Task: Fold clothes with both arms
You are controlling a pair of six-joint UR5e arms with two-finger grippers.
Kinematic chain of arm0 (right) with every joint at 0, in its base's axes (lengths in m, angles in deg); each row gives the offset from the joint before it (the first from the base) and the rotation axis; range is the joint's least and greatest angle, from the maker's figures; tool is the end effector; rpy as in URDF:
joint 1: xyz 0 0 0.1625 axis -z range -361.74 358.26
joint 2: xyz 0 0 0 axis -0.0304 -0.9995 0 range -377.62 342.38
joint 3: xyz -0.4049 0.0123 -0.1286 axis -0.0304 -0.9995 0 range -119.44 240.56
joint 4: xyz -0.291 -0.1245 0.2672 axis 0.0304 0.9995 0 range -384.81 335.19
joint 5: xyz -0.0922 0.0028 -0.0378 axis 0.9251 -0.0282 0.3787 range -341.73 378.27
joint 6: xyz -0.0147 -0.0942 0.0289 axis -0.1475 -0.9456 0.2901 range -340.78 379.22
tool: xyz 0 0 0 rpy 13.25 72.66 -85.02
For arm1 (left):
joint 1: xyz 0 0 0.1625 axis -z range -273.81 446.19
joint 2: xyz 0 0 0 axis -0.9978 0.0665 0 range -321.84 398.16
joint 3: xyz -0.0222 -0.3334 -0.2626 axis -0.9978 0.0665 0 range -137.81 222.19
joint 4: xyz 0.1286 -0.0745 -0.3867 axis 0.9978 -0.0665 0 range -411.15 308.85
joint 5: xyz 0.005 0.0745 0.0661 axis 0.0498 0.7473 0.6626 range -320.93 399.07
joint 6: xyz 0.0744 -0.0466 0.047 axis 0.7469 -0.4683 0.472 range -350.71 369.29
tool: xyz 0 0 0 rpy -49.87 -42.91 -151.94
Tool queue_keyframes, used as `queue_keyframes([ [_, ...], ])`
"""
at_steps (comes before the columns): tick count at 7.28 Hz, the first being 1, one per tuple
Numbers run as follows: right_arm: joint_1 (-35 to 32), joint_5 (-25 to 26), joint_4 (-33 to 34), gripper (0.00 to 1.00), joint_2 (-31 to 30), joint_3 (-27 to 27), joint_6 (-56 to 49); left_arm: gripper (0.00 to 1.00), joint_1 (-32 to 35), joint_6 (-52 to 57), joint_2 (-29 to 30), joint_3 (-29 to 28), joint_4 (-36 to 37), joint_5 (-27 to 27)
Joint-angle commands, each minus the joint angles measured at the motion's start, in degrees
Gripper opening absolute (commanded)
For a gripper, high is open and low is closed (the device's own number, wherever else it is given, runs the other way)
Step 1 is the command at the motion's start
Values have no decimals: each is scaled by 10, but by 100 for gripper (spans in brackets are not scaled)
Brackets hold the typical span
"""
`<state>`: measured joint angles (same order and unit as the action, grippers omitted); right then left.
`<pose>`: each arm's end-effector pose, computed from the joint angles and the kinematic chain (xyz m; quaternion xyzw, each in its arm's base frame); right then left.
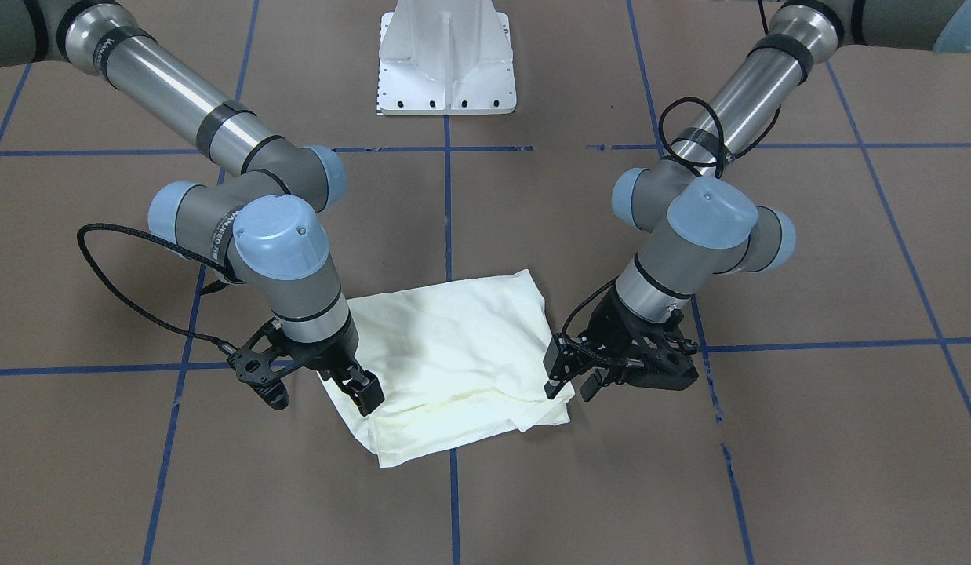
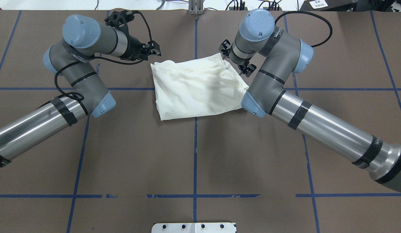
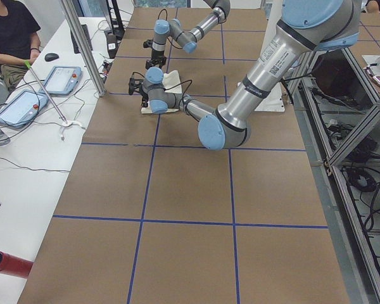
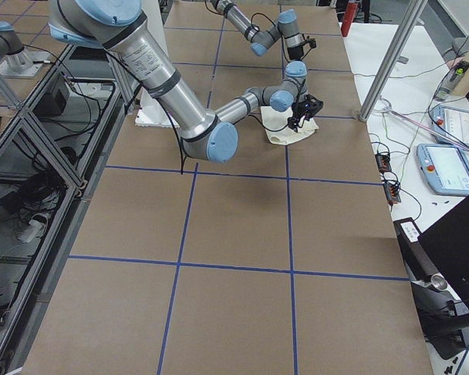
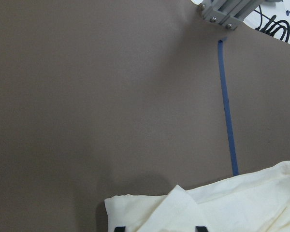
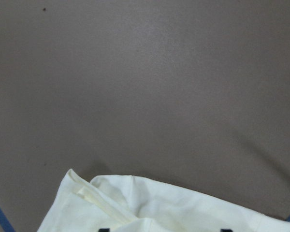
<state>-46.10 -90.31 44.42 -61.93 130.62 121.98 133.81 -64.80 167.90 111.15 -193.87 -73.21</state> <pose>-0.4970 -0.6280 0.2817 -0.0365 -0.4153 0.3775 0.8268 0.4432 -0.6276 0.2983 0.1681 0.5695 -0.1092 0.7972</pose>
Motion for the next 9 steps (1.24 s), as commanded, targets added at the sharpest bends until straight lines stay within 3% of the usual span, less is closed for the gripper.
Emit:
queue_keyframes([
  [1,-46,-73,0,100,-93,79,-115,62,50,28,-103,117,4,-59],
  [3,-98,-100,6,100,-233,189,-314,62,96,189,-217,194,30,-80],
  [5,-232,-207,10,100,-323,194,-574,62,173,374,-334,247,41,-100],
  [6,-280,-214,40,100,-346,186,-686,63,236,491,-353,249,80,-129],
  [8,-372,-244,108,100,-386,187,-860,67,332,669,-370,305,265,-142],
  [9,-397,-254,126,100,-404,191,-904,97,383,739,-364,335,392,-142],
])
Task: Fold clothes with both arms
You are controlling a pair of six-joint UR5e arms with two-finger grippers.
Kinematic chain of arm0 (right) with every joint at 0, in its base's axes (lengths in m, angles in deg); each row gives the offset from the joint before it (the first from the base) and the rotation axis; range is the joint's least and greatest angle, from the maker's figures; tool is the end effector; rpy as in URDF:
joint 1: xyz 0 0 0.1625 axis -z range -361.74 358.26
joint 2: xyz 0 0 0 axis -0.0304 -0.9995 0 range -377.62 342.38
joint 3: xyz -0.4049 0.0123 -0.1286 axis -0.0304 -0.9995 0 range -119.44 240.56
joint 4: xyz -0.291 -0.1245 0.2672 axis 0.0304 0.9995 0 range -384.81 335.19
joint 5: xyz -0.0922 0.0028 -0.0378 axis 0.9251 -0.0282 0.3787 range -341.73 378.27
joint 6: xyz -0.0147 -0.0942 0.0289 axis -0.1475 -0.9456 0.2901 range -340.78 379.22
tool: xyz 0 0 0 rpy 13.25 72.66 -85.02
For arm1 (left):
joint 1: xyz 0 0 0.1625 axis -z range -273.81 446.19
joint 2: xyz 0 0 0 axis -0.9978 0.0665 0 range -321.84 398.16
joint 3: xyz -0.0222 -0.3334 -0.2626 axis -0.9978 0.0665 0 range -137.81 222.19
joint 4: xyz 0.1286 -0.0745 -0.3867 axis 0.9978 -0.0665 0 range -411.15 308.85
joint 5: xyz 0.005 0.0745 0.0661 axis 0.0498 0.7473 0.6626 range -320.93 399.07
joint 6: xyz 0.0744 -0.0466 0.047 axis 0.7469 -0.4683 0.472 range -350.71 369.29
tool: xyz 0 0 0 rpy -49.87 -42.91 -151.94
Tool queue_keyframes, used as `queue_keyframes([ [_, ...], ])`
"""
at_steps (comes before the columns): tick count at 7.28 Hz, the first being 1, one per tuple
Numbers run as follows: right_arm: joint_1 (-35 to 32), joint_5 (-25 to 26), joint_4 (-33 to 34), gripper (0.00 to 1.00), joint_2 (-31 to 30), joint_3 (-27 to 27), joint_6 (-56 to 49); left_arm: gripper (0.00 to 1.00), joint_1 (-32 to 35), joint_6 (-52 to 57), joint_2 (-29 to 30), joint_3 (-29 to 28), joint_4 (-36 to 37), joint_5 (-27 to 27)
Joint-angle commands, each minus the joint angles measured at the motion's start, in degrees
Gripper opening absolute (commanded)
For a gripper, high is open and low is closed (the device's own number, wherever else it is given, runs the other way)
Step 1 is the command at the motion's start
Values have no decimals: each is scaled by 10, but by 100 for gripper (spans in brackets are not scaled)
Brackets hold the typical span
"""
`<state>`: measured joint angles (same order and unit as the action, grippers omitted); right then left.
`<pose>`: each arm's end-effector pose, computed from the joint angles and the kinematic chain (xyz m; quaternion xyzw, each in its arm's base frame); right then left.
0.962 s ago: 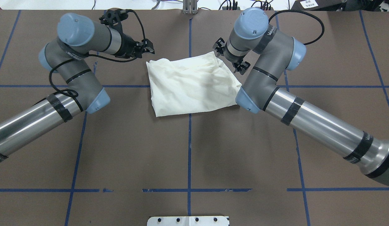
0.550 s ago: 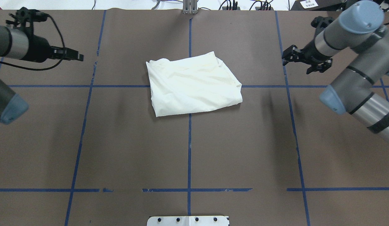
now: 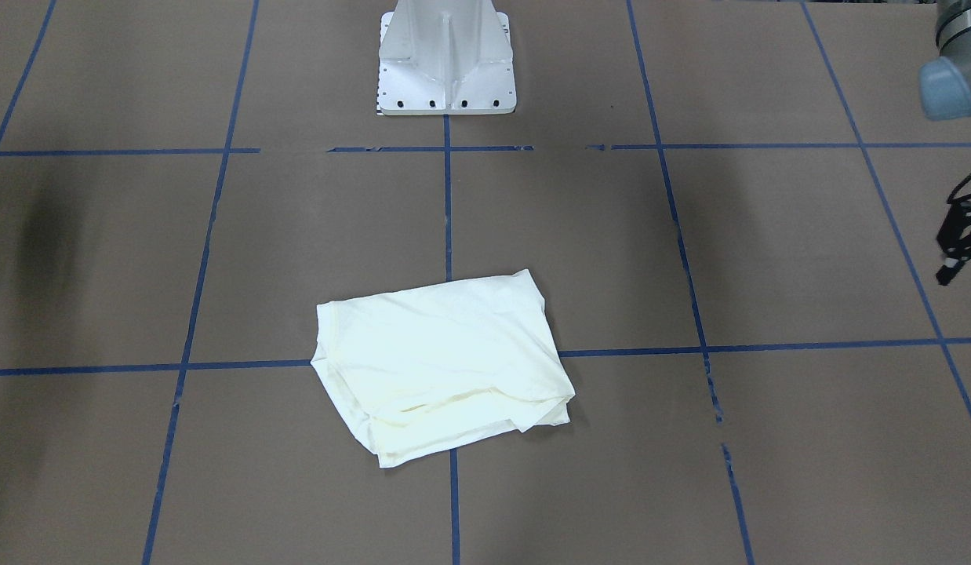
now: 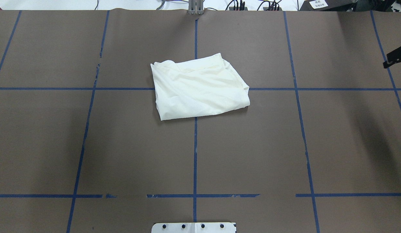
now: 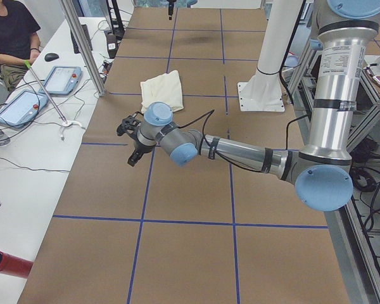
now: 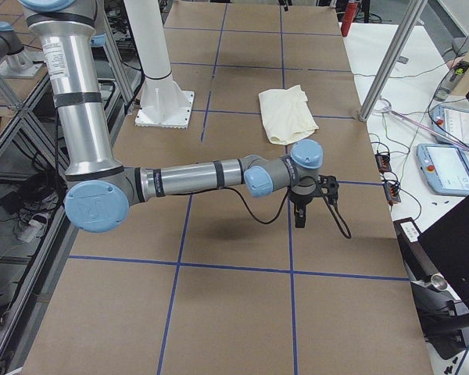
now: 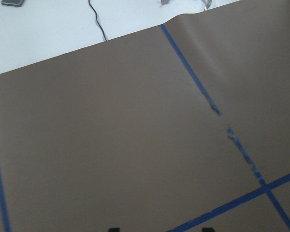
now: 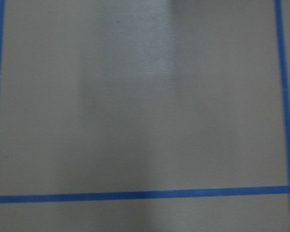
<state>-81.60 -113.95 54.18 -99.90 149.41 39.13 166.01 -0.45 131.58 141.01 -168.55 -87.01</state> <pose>-0.0340 -0.5668 0.5790 0.0455 -0.3807 0.0237 0.9233 0.0213 -0.5416 0.5019 0.2672 0.3427 0.1084 0.8941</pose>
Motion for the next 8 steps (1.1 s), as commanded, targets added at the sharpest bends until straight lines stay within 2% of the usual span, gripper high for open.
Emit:
queue_keyframes([
  [1,-51,-18,29,100,-44,2,-93,100,78,120,-10,88,238,-4],
  [2,-70,-25,29,100,-61,8,-112,100,79,120,-21,115,300,-5],
  [4,-76,-30,34,100,-105,55,-114,100,78,129,-40,66,303,-41],
  [5,-75,-24,34,100,-121,76,-113,100,77,166,-73,65,297,-46],
  [6,-74,-23,40,100,-123,82,-112,100,77,172,-74,60,291,-71],
  [7,-66,-23,41,100,-121,84,-111,100,78,168,-77,93,299,-89],
  [8,-45,-17,42,100,-117,83,-106,100,78,166,-72,100,321,-88],
])
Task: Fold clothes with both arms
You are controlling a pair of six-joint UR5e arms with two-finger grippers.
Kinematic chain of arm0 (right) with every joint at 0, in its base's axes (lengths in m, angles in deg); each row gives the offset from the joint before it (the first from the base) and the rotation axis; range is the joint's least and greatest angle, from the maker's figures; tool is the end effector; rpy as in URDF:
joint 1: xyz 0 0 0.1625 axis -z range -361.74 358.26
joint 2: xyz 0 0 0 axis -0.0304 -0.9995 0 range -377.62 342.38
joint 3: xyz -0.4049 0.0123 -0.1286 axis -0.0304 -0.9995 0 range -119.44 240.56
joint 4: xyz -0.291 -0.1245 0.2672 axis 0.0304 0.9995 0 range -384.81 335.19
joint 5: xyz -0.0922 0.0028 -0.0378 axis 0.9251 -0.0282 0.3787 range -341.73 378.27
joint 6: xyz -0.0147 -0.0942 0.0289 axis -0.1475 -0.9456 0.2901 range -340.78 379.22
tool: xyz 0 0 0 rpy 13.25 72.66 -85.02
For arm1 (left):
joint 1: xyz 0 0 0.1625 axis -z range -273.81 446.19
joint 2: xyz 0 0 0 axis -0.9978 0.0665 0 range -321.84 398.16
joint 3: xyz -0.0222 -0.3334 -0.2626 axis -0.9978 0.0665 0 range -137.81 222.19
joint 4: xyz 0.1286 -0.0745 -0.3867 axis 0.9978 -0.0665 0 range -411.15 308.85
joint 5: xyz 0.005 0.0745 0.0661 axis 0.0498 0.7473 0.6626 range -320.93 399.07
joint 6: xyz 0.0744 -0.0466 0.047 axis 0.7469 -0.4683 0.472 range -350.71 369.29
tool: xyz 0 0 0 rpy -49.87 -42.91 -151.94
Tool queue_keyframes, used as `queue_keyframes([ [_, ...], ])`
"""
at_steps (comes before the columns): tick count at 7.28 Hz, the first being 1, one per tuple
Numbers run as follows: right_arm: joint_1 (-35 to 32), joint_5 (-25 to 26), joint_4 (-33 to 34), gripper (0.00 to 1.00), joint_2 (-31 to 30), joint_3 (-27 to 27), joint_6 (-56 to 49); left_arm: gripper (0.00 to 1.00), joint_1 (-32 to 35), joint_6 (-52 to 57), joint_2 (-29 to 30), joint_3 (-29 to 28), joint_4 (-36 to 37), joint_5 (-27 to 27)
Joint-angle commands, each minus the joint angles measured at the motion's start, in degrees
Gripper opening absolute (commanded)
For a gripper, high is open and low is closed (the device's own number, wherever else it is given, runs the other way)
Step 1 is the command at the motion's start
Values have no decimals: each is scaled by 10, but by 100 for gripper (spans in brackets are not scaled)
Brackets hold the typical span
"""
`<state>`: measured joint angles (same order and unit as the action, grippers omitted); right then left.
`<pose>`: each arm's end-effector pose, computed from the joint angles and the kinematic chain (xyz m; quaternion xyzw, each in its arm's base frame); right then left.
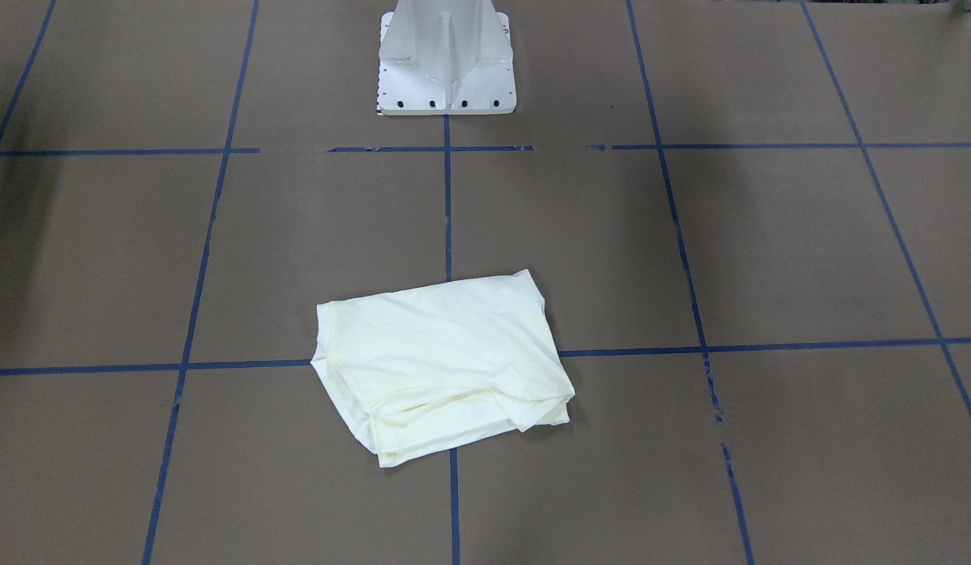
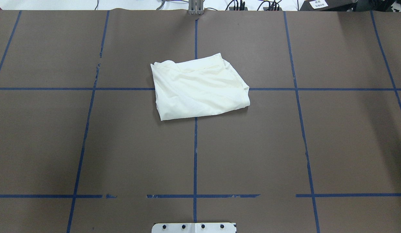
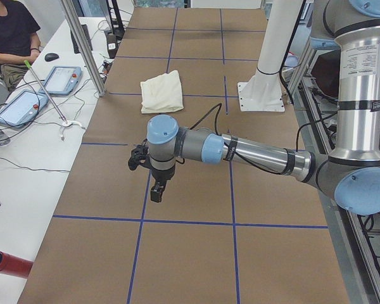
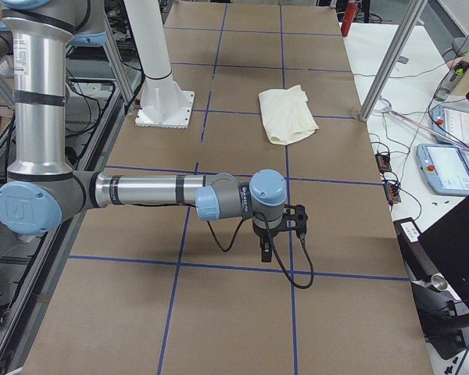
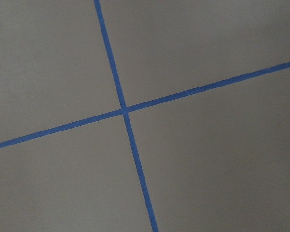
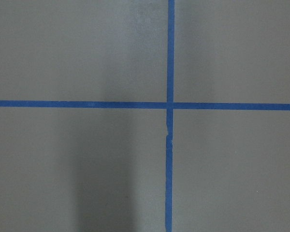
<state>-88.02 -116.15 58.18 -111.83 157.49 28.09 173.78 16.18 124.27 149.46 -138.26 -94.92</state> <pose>0.0329 -0.4739 0.6210 0.0368 -0.3830 0.0094 0.9230 -0.0447 -0.4662 0.5480 0.0993 0.3694 0.1089 0.9175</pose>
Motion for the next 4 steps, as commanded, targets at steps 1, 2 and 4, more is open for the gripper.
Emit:
queue_keyframes([
  [1,29,11,29,100,10,4,5,100,1,1,5,29,47,-9],
  [2,30,9,71,100,22,13,5,100,1,1,2,33,47,-10],
  [4,30,1,84,100,17,21,-1,100,1,2,3,31,42,-12],
])
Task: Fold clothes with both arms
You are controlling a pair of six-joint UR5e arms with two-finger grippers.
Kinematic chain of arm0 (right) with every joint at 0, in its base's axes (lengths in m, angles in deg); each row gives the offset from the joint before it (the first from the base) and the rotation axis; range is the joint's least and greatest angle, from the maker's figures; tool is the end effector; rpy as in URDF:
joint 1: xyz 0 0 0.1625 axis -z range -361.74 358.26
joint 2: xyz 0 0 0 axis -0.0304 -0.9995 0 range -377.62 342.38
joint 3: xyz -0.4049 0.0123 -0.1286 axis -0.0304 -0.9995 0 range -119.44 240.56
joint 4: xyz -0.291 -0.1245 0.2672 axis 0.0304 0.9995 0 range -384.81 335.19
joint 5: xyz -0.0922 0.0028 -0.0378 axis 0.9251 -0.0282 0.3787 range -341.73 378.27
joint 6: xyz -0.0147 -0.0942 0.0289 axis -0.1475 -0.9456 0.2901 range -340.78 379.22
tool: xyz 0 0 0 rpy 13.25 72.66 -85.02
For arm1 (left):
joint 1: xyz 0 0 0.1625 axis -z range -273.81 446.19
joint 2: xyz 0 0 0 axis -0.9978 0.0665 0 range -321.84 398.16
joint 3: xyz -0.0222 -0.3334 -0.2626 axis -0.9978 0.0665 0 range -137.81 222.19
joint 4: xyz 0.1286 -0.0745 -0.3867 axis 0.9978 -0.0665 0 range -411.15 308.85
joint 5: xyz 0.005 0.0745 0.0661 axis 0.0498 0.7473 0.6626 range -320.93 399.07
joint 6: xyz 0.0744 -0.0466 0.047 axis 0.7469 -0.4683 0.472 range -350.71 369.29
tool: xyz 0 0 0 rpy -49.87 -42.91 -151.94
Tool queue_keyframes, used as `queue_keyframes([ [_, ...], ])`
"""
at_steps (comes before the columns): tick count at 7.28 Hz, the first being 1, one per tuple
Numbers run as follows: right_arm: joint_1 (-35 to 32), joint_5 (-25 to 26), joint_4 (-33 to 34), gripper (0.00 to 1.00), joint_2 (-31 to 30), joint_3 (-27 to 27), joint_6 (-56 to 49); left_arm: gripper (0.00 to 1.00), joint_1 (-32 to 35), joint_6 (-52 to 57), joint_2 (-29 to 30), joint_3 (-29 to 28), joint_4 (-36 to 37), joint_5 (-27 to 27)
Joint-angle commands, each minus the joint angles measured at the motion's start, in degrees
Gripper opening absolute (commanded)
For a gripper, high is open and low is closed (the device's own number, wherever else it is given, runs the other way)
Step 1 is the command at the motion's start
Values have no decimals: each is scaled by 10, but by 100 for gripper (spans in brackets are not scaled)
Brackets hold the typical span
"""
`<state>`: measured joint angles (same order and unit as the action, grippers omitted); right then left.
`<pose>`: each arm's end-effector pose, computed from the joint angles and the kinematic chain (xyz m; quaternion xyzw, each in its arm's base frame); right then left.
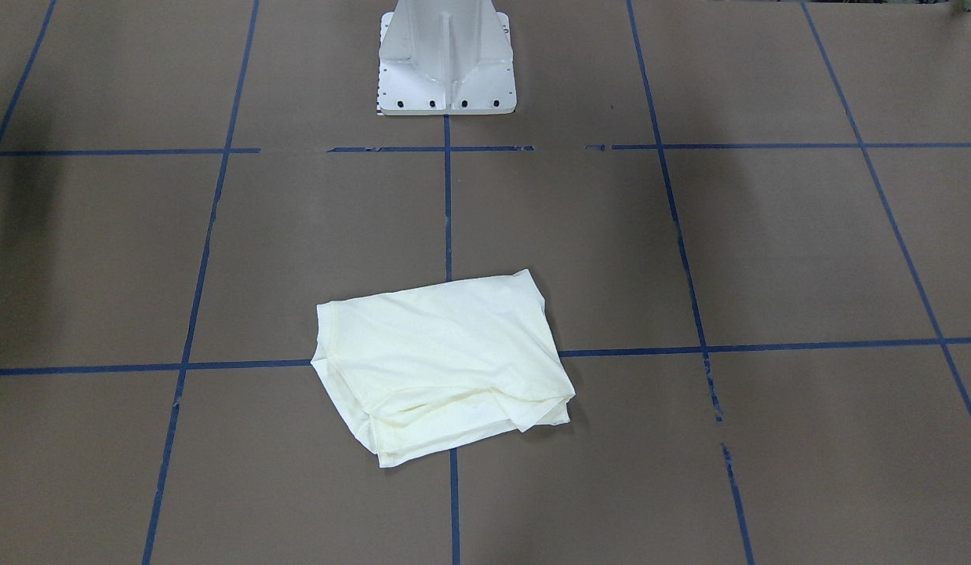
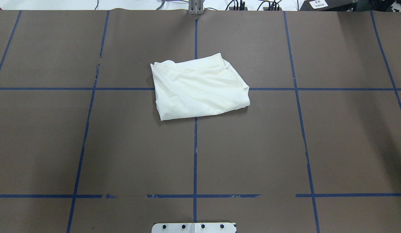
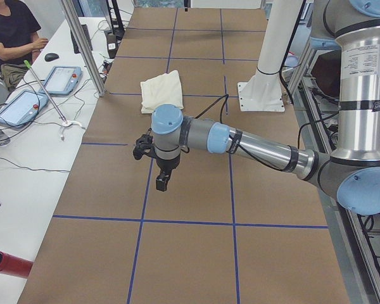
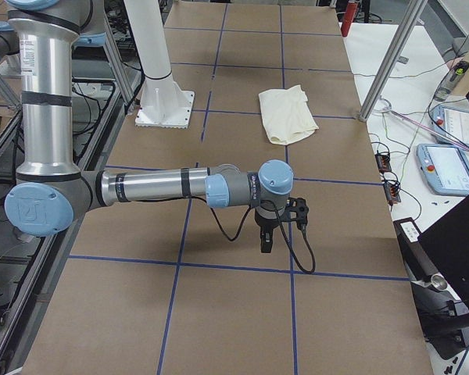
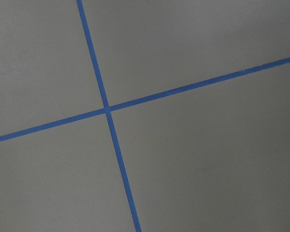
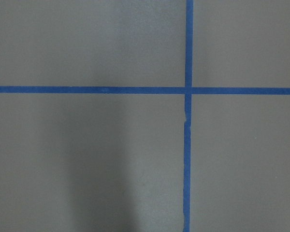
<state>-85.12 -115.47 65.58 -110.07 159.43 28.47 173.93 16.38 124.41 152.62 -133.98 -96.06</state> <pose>0.0089 -0.4824 0.6044 -0.0029 -0.3751 0.0017 0.9270 -0.0447 -0.4600 0.5268 0.0926 0.3788 0.1067 0.9146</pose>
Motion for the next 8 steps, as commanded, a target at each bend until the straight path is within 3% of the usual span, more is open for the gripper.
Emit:
queue_keyframes([
  [1,1,-24,9,100,-9,4,-1,100,0,-1,5,0,0,2],
  [2,0,-44,8,100,-13,1,-5,100,1,-1,-4,3,-1,1],
  [8,4,-28,6,100,-6,2,1,100,1,1,-31,28,-8,-1],
])
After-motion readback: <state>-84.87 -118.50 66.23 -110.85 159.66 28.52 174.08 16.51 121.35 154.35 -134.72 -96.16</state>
